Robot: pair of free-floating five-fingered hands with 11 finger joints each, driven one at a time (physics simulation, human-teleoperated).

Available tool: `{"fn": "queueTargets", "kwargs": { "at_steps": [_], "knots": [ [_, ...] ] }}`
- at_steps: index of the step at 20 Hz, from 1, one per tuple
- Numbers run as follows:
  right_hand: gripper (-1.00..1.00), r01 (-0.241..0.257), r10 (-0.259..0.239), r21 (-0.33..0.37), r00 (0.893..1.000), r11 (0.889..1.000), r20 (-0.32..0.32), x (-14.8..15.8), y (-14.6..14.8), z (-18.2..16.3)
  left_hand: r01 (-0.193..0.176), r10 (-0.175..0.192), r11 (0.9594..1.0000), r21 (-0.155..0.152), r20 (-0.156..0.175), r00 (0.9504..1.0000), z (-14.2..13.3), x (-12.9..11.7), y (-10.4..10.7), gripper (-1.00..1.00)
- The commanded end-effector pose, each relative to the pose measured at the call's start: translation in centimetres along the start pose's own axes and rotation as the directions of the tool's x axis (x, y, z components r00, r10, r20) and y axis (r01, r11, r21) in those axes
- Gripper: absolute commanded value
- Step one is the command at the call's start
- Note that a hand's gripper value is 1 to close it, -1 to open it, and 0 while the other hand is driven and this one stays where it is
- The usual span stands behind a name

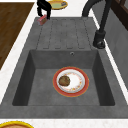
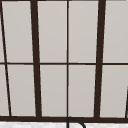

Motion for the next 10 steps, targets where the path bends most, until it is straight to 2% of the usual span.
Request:
{"fn": "queueTargets", "kwargs": {
  "at_steps": [1, 5, 10],
  "knots": [
    [0.00, 0.000, 0.000, 0.000, 1.000, 1.000, 0.000, 0.0, 0.0, 0.0, -0.004, 0.005, 0.9998, 0.022, -0.050, 0.9987, 2.0, 1.1, -1.5, 1.00],
    [0.00, 0.000, 0.000, 0.000, 1.000, 1.000, 0.000, 0.0, 0.0, 0.0, -0.022, 0.024, 0.9993, 0.029, -0.040, 0.9989, 4.3, 2.4, -2.3, 1.00],
    [0.00, 0.000, 0.000, 0.000, 1.000, 1.000, 0.000, 0.0, 0.0, 0.0, -0.032, 0.033, 0.9992, 0.023, -0.038, 0.9987, 7.3, 3.9, -3.5, 1.00]
  ]
}}
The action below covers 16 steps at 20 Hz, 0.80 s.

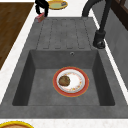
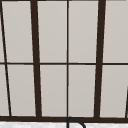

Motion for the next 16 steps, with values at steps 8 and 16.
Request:
{"fn": "queueTargets", "kwargs": {
  "at_steps": [8, 16],
  "knots": [
    [0.00, 0.000, 0.000, 0.000, 1.000, 1.000, 0.000, 0.0, 0.0, 0.0, -0.002, 0.002, 0.9998, 0.021, -0.019, 0.9998, 7.4, 1.2, -3.1, 1.00],
    [0.00, 0.000, 0.000, 0.000, 1.000, 1.000, 0.000, 0.0, 0.0, 0.0, 0.012, -0.013, 0.9950, 0.099, 0.005, 0.9999, 12.6, 1.1, -6.6, 1.00]
  ]
}}
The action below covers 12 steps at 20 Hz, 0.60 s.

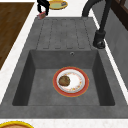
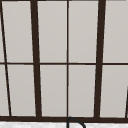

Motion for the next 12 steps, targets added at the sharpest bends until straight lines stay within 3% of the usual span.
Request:
{"fn": "queueTargets", "kwargs": {
  "at_steps": [1, 3, 5, 7, 9, 10, 11, 12],
  "knots": [
    [0.00, 0.000, 0.000, 0.000, 1.000, 1.000, 0.000, 0.0, 0.0, 0.0, 0.008, -0.008, 0.9990, 0.043, 0.000, 1.0000, 2.8, -0.1, -1.7, 1.00],
    [0.00, 0.000, 0.000, 0.000, 1.000, 1.000, 0.000, 0.0, 0.0, 0.0, 0.026, -0.029, 0.9948, 0.098, 0.026, 0.9992, 3.7, 0.0, -1.9, 1.00],
    [0.00, 0.000, 0.000, 0.000, 1.000, 1.000, 0.000, 0.0, 0.0, 0.0, 0.043, -0.050, 0.9878, 0.150, 0.043, 0.9978, 4.6, 0.1, -2.0, 1.00],
    [0.00, 0.000, 0.000, 0.000, 1.000, 1.000, 0.000, 0.0, 0.0, 0.0, 0.047, -0.059, 0.9780, 0.203, 0.051, 0.9969, 5.3, 0.5, -1.8, 1.00],
    [0.00, 0.000, 0.000, 0.000, 1.000, 1.000, 0.000, 0.0, 0.0, 0.0, 0.059, -0.070, 0.9645, 0.257, 0.035, 0.9969, 5.4, 2.0, -1.6, 1.00],
    [0.00, 0.000, 0.000, 0.000, 1.000, 1.000, 0.000, 0.0, 0.0, 0.0, 0.025, -0.039, 0.9593, 0.281, 0.043, 0.9983, 5.6, 2.5, 0.5, 1.00],
    [0.00, 0.000, 0.000, 0.000, 1.000, 1.000, 0.000, 0.0, 0.0, 0.0, 0.010, -0.024, 0.9596, 0.281, 0.048, 0.9985, 6.1, 2.9, 1.1, 1.00],
    [0.00, 0.000, 0.000, 0.000, 1.000, 1.000, 0.000, 0.0, 0.0, 0.0, -0.002, -0.010, 0.9625, 0.271, 0.044, 0.9990, 6.1, 3.3, 1.6, 1.00]
  ]
}}
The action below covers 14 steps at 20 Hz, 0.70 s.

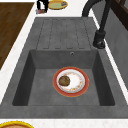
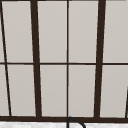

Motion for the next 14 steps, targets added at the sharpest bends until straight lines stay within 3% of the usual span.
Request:
{"fn": "queueTargets", "kwargs": {
  "at_steps": [1, 12, 14],
  "knots": [
    [0.00, 0.000, 0.000, 0.000, 1.000, 1.000, 0.000, 0.0, 0.0, 0.0, -0.038, 0.041, 0.9982, 0.047, -0.060, 0.9973, 0.7, 1.5, 2.4, 1.00],
    [0.00, 0.000, 0.000, 0.000, 1.000, 1.000, 0.000, 0.0, 0.0, 0.0, -0.086, 0.087, 0.9958, 0.033, -0.055, 0.9946, 3.8, 5.1, 8.6, 1.00],
    [0.00, 0.000, 0.000, 0.000, 1.000, 1.000, 0.000, 0.0, 0.0, 0.0, -0.029, 0.030, 0.9994, 0.018, -0.060, 0.9977, 5.1, 5.7, 7.4, 1.00]
  ]
}}
